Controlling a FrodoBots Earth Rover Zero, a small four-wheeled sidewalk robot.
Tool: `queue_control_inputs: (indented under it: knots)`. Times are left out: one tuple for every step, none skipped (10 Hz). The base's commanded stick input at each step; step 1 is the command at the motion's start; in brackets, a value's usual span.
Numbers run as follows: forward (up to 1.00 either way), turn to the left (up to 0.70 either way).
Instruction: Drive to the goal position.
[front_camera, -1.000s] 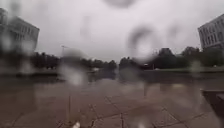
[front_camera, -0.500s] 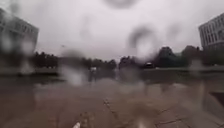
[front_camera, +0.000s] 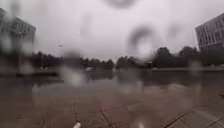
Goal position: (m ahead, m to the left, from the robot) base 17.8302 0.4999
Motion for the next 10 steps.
queue_control_inputs:
  knots:
    - [0.66,-0.01]
    - [0.68,0.01]
    - [0.69,0.01]
    - [0.69,0.01]
    - [0.69,0.01]
    - [0.69,0.01]
    - [0.69,0.01]
    - [0.7,0.01]
    - [0.7,0.01]
    - [0.7,0.01]
